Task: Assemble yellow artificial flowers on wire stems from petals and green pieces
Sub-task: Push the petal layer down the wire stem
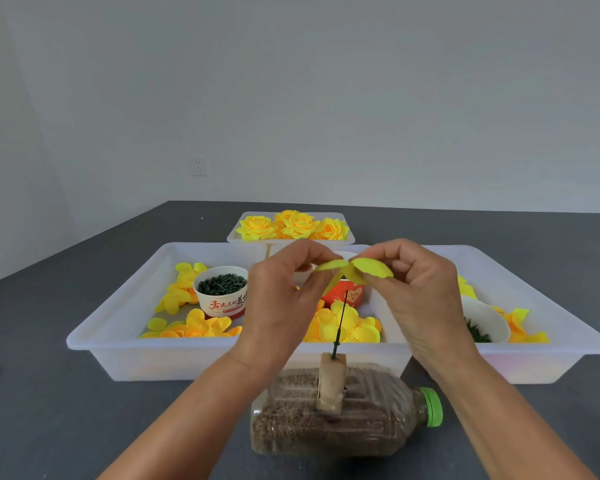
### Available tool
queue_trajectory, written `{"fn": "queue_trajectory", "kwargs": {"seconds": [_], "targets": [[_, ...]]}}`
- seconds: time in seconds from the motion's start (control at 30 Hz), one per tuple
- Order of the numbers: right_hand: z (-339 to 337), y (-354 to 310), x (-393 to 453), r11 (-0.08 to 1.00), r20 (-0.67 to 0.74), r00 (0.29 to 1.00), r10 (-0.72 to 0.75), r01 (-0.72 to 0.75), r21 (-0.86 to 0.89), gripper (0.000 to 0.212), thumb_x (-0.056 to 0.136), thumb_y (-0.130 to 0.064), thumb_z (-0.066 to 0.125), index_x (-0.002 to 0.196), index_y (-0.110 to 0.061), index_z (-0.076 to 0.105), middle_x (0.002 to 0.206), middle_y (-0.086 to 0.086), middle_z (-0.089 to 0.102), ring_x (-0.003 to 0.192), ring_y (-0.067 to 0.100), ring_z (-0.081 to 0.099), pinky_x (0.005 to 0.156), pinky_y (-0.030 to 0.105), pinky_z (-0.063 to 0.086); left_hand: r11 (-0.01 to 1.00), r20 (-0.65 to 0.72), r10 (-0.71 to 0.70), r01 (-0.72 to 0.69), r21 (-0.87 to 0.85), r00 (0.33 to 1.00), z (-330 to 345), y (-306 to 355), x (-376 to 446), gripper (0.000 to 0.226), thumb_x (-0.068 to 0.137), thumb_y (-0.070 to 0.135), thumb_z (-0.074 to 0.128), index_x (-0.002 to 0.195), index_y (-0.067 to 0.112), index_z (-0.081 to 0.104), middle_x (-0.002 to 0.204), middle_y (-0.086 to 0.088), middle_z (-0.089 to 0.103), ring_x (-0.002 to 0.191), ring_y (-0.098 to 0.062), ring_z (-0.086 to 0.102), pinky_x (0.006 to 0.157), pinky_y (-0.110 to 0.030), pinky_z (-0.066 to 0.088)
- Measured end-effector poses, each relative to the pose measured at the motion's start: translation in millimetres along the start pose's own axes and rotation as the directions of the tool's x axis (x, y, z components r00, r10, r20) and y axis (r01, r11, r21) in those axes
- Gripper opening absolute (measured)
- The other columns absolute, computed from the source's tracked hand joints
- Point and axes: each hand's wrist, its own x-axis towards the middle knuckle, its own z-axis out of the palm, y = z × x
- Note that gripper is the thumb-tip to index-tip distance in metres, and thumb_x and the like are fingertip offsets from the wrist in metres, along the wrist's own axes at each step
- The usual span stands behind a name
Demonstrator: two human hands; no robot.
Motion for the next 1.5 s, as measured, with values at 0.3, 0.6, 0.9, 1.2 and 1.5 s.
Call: {"fn": "queue_trajectory", "kwargs": {"seconds": [0.3, 0.6, 0.9, 1.2, 1.5], "targets": [[-2.8, 9.0, 6.8, 0.954, 0.027, 0.958, 0.286, -0.288, 0.088, 0.014, 0.075, 0.001, 0.071, 0.078, -0.014, 0.07, 0.074, 0.01, 0.072, 0.068, 0.023, 0.064, 0.068, 0.039, 0.049, 0.919, 0.188, -0.252, 0.296, -0.259, 0.949, -2.0, -7.8, 12.3, 0.018, 0.08, -0.007, 0.065, 0.078, 0.011, 0.065, 0.074, -0.01, 0.07, 0.067, -0.028, 0.063, 0.067, -0.032, 0.054], [-5.8, 10.9, 0.9, 0.959, 0.117, 0.957, 0.266, -0.275, 0.068, 0.017, 0.072, 0.004, 0.072, 0.081, -0.011, 0.071, 0.074, 0.006, 0.073, 0.068, 0.014, 0.067, 0.064, 0.021, 0.055, 0.869, 0.217, -0.323, 0.379, -0.318, 0.921, -4.9, -11.2, 5.9, 0.017, 0.077, -0.008, 0.067, 0.076, 0.01, 0.066, 0.069, -0.001, 0.07, 0.062, -0.013, 0.064, 0.061, -0.022, 0.053], [-9.7, 13.8, -4.2, 0.958, 0.157, 0.957, 0.245, -0.264, 0.113, 0.016, 0.063, -0.003, 0.076, 0.071, -0.015, 0.07, 0.07, 0.003, 0.072, 0.064, 0.012, 0.066, 0.066, 0.032, 0.056, 0.823, 0.236, -0.341, 0.41, -0.393, 0.91, -4.7, -6.8, 2.3, 0.016, 0.076, -0.009, 0.066, 0.077, 0.007, 0.066, 0.075, -0.009, 0.071, 0.069, -0.021, 0.066, 0.068, -0.027, 0.055], [-8.9, 17.8, -7.0, 0.988, 0.17, 0.979, 0.111, -0.127, 0.084, 0.011, 0.056, -0.014, 0.077, 0.063, -0.021, 0.071, 0.073, 0.004, 0.073, 0.067, 0.015, 0.069, 0.066, 0.028, 0.058, 0.823, 0.239, -0.334, 0.406, -0.398, 0.912, -8.6, -5.5, -1.3, 0.017, 0.075, -0.009, 0.066, 0.076, 0.008, 0.066, 0.07, -0.005, 0.071, 0.064, -0.015, 0.065, 0.065, -0.023, 0.054], [-8.5, 21.1, -17.0, 0.96, 0.186, 0.968, -0.17, 0.205, -0.189, 0.025, 0.069, -0.003, 0.078, 0.074, -0.025, 0.068, 0.077, -0.006, 0.071, 0.077, 0.01, 0.065, 0.07, 0.013, 0.049, 0.972, 0.21, -0.149, 0.183, -0.149, 0.966, -14.7, -9.8, -9.6, 0.019, 0.073, 0.001, 0.074, 0.073, 0.019, 0.07, 0.08, -0.007, 0.073, 0.081, -0.022, 0.068, 0.071, -0.041, 0.056]]}}
